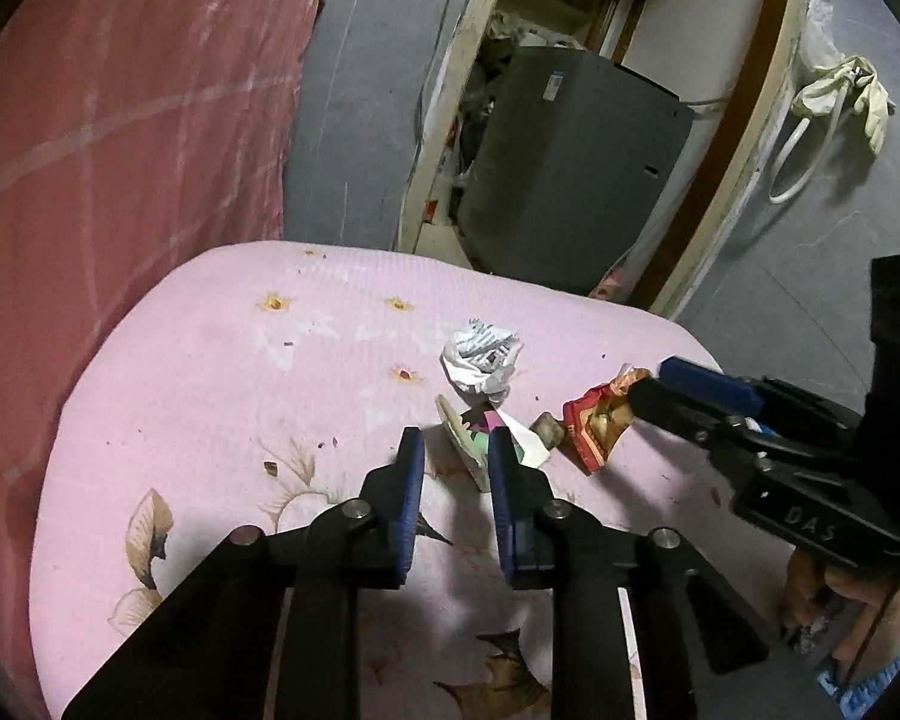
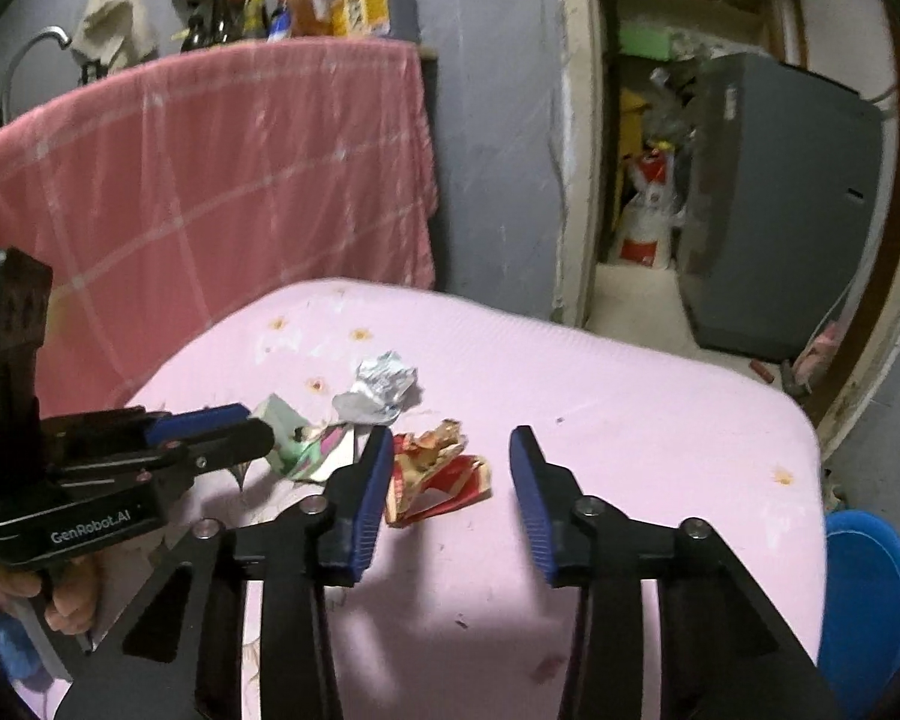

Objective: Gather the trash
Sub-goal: 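Grasp a red-gold wrapper with the right gripper while the left gripper grasps a white paper strip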

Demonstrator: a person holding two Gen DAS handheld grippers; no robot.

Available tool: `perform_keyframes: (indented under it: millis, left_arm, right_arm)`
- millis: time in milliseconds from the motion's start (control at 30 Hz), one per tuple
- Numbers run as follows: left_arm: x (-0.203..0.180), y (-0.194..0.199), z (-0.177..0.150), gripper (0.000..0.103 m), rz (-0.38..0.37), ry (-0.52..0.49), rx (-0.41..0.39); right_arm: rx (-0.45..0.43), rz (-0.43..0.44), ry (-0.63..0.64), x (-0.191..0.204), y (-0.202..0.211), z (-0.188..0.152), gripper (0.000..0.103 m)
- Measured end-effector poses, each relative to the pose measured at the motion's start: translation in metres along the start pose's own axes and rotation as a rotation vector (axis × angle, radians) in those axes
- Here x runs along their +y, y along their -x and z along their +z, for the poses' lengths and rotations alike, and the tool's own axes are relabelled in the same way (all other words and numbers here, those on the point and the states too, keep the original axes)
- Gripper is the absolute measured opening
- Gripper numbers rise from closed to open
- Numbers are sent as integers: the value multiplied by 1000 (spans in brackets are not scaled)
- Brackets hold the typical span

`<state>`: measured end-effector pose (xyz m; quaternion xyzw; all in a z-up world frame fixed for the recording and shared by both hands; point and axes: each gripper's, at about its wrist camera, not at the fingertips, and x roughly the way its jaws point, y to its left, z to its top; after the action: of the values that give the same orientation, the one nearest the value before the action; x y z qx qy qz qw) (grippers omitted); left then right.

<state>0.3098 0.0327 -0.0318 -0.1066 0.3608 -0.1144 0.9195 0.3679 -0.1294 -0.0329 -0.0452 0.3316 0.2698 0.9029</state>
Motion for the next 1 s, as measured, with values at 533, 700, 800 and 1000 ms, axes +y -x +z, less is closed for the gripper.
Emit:
perform_keyframes:
  millis: [533,700,800,1000]
  left_arm:
    - [-2,-2,1,1,-14,-14,-8]
    - [-4,5,-2,0,-17,-18,-52]
    - [-7,12,-3,0,-9,-22,-90]
    - [-23,39,-5,0,17,-43,-223]
  right_arm:
    - [25,49,-17,-1,-6,1,12]
    - [-41,42,-26,-4,8,0,12]
    - [-130,18,-17,-2,25,-2,12]
    - [-299,-23,6,5,62,-5,12]
